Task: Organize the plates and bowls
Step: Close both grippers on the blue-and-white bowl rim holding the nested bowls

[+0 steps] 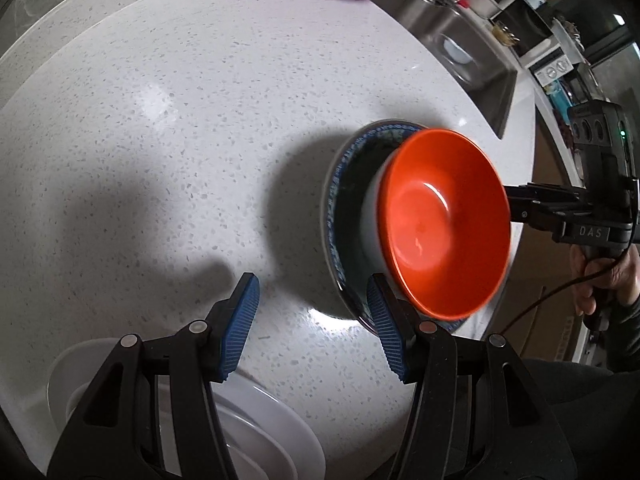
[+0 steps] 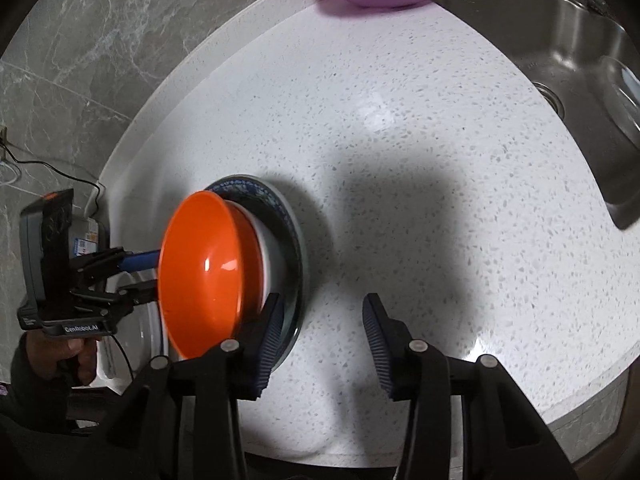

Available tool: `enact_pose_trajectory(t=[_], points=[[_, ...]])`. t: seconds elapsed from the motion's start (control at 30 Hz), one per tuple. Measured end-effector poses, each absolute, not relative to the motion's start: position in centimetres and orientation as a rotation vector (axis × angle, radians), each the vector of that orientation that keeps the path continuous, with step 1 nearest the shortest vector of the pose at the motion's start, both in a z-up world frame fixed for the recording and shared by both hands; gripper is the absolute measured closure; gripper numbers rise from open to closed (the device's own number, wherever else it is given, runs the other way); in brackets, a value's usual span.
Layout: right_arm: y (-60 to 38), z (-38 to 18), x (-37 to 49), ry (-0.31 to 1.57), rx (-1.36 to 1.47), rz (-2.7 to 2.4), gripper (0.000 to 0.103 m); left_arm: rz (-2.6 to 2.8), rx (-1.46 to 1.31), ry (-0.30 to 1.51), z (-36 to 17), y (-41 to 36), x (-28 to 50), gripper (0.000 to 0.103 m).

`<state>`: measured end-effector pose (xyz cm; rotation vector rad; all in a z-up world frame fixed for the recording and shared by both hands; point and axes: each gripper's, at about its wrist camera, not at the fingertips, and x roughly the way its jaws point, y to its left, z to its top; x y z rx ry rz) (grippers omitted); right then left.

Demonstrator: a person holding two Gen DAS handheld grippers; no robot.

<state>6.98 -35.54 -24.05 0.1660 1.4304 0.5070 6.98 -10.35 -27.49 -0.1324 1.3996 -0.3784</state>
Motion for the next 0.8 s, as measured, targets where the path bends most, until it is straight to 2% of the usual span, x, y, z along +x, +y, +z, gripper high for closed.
enact_pose_trajectory(t=[0.13,0.53,0.73,0.8], points=[[-35.1,-24.7,7.3,1.437,0.164,0.511,0.057,-0.367,-0.135,1.412,-28.4,-10.4,7.5,0.046],[-34.4,-25.5,7.5,1.443,0.150,0.513,0.057,-0.364,-0.182,1.412,-29.8,-10.7,8.4,0.046],[-34.3,-25.7,7.9,1.443,0.156,0.529,0.060,-0.365,-0.202,1.395,-30.0,-10.5,8.5,0.046],[-34.4,-25.8,8.0,1.439,0.160,0.545,0.064,-0.374,-0.213,1.391,-30.1,-10.4,8.6,0.048]])
